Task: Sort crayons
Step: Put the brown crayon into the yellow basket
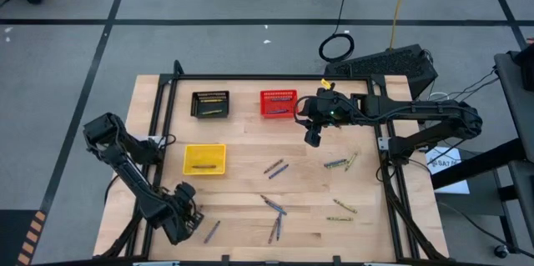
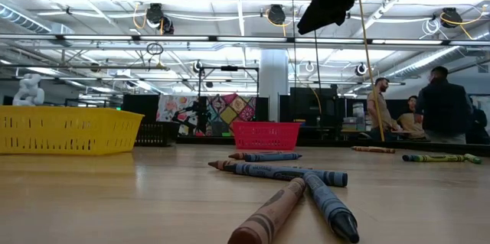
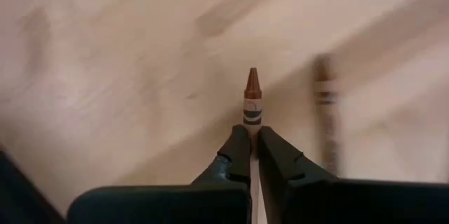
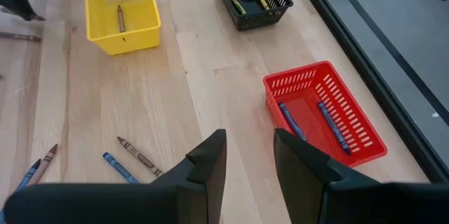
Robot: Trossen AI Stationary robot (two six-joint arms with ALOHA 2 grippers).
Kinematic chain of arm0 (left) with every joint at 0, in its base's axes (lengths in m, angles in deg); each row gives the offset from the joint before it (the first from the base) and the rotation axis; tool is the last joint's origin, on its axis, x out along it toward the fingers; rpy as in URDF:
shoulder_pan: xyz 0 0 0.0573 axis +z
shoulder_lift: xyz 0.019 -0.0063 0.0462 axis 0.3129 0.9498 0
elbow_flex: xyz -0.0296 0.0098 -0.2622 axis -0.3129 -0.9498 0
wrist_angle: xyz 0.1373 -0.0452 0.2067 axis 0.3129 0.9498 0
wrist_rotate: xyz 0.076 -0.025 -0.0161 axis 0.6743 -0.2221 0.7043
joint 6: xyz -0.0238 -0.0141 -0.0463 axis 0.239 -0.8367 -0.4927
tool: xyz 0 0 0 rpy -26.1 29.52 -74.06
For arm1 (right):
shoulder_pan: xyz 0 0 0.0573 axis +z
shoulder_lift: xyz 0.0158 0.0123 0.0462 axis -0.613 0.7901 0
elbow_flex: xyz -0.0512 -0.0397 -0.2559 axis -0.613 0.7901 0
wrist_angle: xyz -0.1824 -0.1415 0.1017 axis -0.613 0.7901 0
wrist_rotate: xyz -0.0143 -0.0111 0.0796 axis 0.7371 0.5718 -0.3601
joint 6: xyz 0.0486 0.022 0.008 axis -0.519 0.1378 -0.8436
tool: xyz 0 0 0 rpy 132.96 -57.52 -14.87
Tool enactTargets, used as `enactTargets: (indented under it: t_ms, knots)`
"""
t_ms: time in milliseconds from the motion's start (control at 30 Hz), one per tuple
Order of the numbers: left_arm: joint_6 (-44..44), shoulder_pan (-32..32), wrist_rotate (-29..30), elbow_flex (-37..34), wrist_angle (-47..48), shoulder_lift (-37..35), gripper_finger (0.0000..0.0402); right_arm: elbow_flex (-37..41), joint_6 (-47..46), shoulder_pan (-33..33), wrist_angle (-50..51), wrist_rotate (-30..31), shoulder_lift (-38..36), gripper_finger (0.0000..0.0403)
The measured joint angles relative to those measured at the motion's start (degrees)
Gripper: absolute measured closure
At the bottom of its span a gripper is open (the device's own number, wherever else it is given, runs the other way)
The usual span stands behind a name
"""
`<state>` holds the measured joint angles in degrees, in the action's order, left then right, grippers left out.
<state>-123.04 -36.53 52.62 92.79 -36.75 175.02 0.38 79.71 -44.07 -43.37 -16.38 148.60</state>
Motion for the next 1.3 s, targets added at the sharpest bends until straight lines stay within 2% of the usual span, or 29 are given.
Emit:
enactTargets:
  t_ms: [167, 367, 567, 933, 1300]
  knots:
    - [2.44, 1.24, 5.96, -0.05, 3.55, -4.31, 0.0400, -0.01, 0.02, 0.00, -0.02, 0.01, 0.00, 0.0296]
    - [10.95, 5.47, 12.01, 0.00, 8.58, -10.02, 0.0401, -0.01, 0.02, 0.00, -0.24, 0.01, 0.00, 0.0296]
    - [20.51, 11.08, 13.03, 0.00, 15.39, -14.74, 0.0401, -0.01, 0.02, 0.00, -0.24, 0.01, 0.00, 0.0296]
    - [37.54, 19.12, 14.07, 0.00, 17.33, -21.97, 0.0402, -0.01, 0.14, 0.00, -0.27, 0.01, 0.00, 0.0296]
    - [55.75, 26.68, 15.78, 0.04, 17.29, -27.74, 0.0402, 0.00, 10.55, -1.41, -5.30, 0.47, 0.01, 0.0296]
